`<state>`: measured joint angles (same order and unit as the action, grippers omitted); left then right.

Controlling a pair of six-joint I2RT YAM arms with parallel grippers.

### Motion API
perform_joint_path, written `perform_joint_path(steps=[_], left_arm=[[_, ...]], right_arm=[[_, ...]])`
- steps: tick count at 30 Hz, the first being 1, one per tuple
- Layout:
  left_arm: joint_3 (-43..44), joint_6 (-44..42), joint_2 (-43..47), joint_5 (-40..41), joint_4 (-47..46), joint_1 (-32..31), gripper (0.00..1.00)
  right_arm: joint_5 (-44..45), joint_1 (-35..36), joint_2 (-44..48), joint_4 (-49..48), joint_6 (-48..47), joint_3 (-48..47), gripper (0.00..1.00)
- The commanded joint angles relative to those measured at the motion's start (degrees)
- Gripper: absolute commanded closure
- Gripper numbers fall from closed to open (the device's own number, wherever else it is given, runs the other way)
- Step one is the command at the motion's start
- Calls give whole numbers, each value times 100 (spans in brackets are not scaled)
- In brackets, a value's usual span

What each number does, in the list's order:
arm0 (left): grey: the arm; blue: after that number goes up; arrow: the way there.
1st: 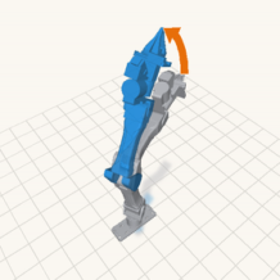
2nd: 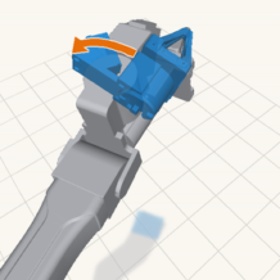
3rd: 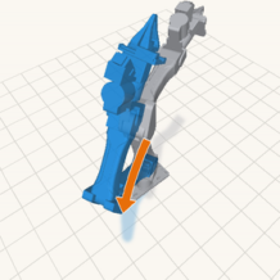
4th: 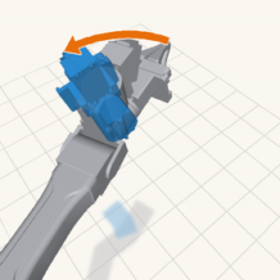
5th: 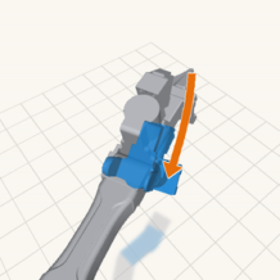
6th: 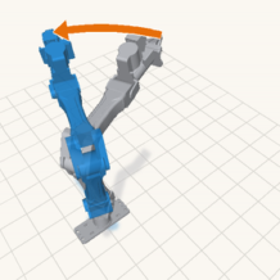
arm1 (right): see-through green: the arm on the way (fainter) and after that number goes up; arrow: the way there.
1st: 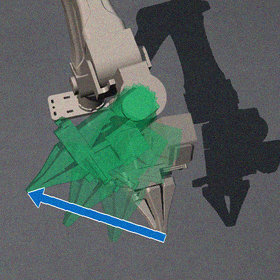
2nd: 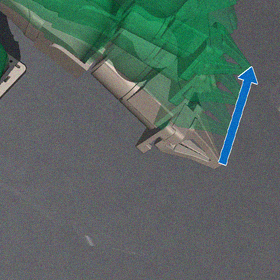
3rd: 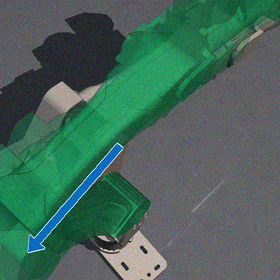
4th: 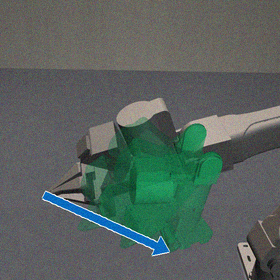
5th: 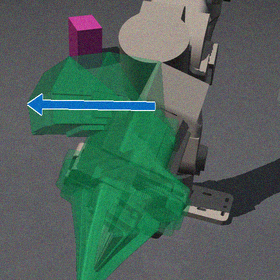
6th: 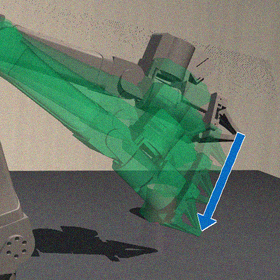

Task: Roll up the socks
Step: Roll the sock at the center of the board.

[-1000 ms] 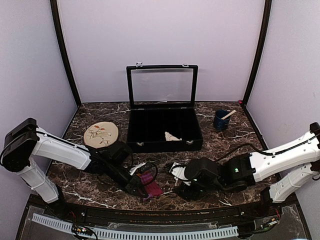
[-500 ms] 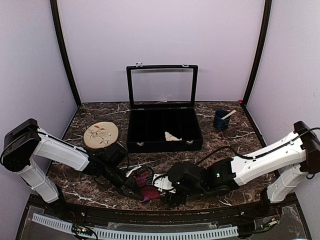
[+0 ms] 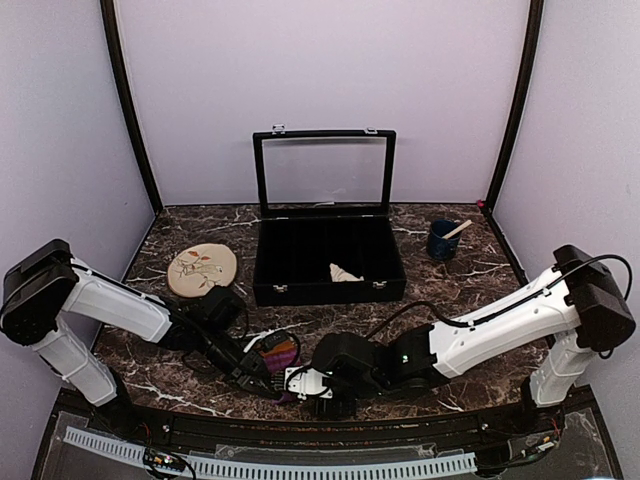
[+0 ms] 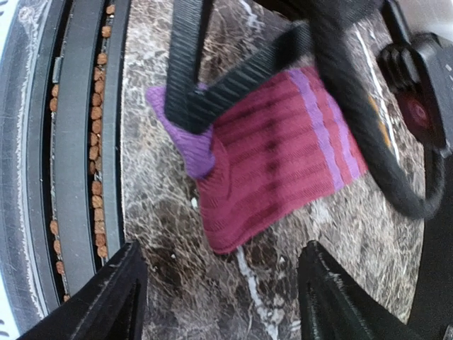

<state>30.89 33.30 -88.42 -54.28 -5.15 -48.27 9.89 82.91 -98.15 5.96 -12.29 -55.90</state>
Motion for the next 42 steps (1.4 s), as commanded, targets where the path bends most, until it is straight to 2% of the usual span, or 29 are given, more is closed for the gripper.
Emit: perform_joint_path(steps=[1,8,17,29,35,42], left_arm=[[-112,0,143,-272,-179,71,100],[-128,1,115,-435,-239,137,100],[-173,-14,83,-616,-255,194,100],[-304,27,89,-720,-363,238,100],[-332,33,112,-708,-366,274,100],[-261,-132,158,-275,31,357,100]], right_arm=[[-274,60,-219,-209,-216,-264,36],[-411,43,-586,-214,-382,-444,50],[-541,-197,-741,-363,-403,-395,58],[-978,-451,-945,-279,-440,-464,80],[-1140,-532,-1003,-232,-400,-533,100],[-1548,-627,-1031,181,-308,-782,100]])
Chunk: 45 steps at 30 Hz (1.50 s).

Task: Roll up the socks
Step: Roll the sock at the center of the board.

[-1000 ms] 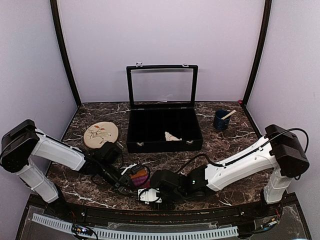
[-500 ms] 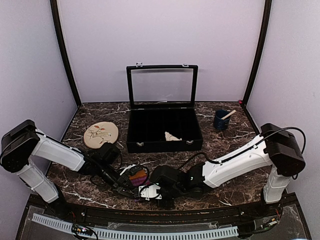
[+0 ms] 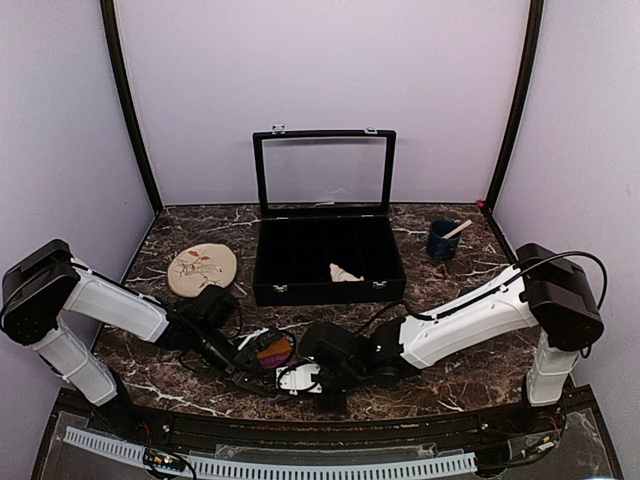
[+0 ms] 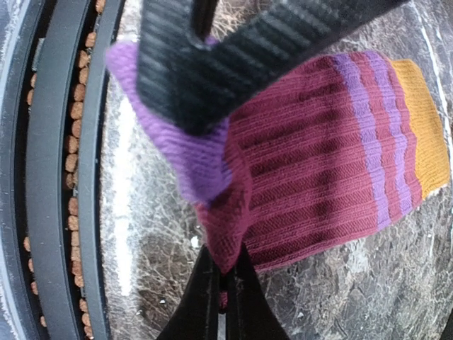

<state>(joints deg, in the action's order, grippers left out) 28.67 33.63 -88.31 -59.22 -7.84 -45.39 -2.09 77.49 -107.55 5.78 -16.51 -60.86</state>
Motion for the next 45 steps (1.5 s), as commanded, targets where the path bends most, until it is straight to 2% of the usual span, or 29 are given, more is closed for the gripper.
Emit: perform_joint_path(steps=[1,4,14,19,25,32,35,39,45], left_arm=[[-4,-257,155,360,493,87,100],[95,-373,184,789,814,154,98],[123,-225,1024,2240,1342,271,73],[98,-55,1445,2538,1321,285,67],[-135,179,2156,3081,1306,276,68],[-614,380,3779,4423,1505,199,74],[-753,406,4303,4742,1502,150,76],[-816,303,4435,4974,1408,-104,81],[-397,-245,3926,5591,1344,-1083,84]], right_arm=[[-426,-101,-110,319,148,-355,100],[-712,-169,-206,744,248,-630,100],[-1704,-446,-561,1829,608,-1335,100],[-2103,-534,-859,2286,658,-1681,100],[-2478,-695,-1104,2597,911,-1997,100],[-3141,-1110,-1245,2748,1489,-2324,100],[-3324,-1255,-1412,2943,1604,-2494,100],[-3624,-1417,-1610,3136,1754,-2629,100],[-3928,-1613,-1805,3287,1950,-2736,100]])
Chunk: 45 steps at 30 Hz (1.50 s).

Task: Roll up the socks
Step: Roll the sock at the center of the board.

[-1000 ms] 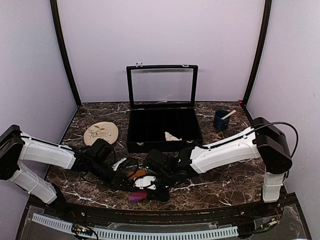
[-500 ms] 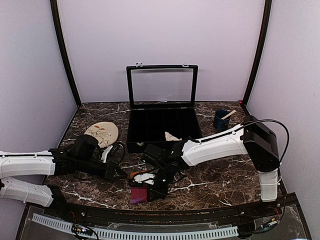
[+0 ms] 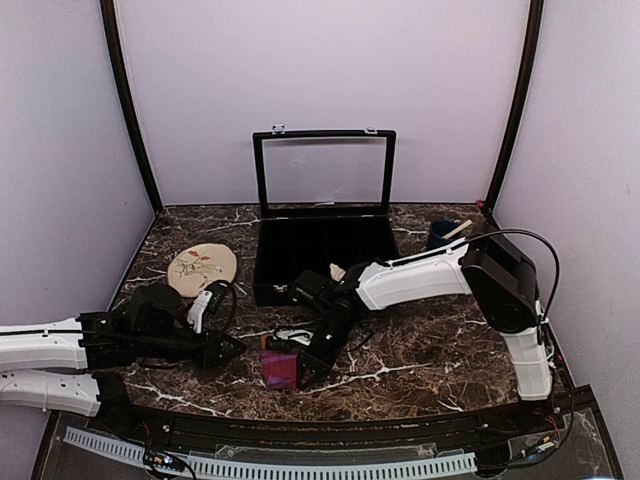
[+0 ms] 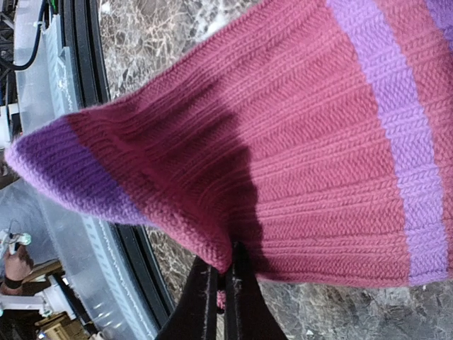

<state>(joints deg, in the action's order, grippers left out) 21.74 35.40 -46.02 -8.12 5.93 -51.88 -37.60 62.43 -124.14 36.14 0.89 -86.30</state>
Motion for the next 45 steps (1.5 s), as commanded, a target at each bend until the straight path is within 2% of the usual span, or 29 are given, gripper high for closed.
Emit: perform_joint_path(steps=[1,9,18,22,33,45], left_arm=[[378,-526,-435,512,-39,-602,84],[1090,-1229,-1341,1020,293,-1587,82],[1605,-1703,-2361,1118,431,-2136,81],[1784,-1702,-2801,1527,663,-2168,82],[1815,-1511,-3254,2355,732,-2164,82],[1817,-1541,-3439,2514,579,-2079,80]], right_arm=[[-417,-135,-173,281,229,-226,100],[-545,-228,-372,645,222,-671,100],[-602,-241,-522,838,184,-869,100],[-646,-258,-515,874,151,-856,100],[-791,-320,-598,930,135,-947,100],[-853,-317,-734,969,158,-1096,100]])
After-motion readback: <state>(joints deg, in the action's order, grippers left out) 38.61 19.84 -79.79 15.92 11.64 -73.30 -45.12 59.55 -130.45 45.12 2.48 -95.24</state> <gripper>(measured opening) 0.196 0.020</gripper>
